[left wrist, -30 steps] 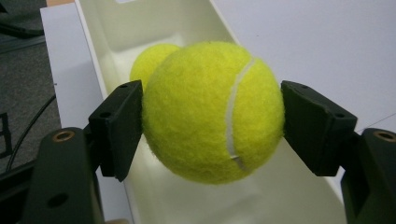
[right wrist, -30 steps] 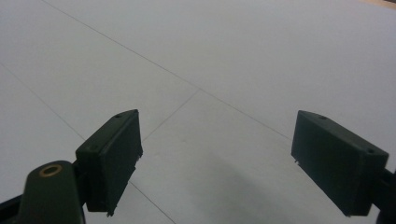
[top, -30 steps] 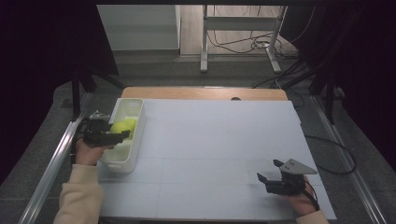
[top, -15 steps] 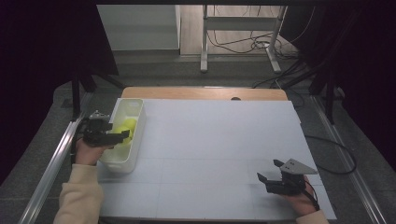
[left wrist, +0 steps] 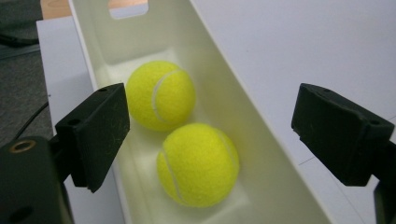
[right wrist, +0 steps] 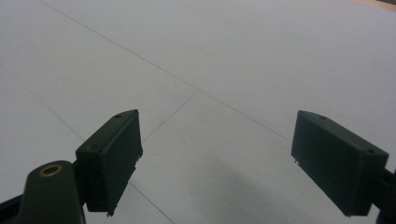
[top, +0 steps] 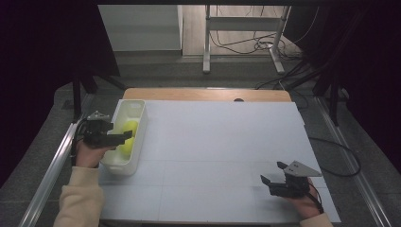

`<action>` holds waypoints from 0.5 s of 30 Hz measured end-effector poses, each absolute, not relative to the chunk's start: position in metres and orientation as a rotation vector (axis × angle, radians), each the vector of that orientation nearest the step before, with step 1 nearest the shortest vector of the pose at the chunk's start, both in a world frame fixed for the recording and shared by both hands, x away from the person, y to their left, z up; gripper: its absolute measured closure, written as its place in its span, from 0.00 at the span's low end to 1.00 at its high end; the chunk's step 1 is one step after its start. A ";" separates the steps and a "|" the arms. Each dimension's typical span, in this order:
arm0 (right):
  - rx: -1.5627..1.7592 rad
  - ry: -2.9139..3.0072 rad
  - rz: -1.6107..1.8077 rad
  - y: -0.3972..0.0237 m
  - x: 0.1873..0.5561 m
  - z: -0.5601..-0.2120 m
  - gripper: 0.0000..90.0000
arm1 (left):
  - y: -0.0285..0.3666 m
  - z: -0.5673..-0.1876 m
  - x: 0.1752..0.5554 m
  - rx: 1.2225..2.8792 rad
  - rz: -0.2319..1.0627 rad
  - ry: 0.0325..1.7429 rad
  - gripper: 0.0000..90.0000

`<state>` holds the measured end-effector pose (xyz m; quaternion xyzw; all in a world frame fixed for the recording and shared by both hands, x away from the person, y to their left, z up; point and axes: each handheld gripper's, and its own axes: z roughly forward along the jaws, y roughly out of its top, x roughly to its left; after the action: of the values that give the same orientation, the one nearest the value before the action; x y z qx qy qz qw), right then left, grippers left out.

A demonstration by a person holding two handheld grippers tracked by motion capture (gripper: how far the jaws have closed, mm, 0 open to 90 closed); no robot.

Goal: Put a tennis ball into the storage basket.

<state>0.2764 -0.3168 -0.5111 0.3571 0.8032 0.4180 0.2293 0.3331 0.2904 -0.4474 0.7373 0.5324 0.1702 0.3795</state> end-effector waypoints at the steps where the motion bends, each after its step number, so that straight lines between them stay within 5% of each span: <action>1: 0.983 2.211 1.150 -0.317 0.276 -0.511 0.19 | 0.290 -0.447 0.333 1.883 0.435 1.360 0.14; 15: 0.983 2.208 1.149 -0.317 0.276 -0.511 0.19 | 0.276 -0.449 0.328 1.873 0.396 1.257 0.14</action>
<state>0.2761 -0.3168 -0.5108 0.3575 0.8028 0.4177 0.2309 0.3276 0.2763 -0.4486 0.7448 0.4999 0.1575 0.4130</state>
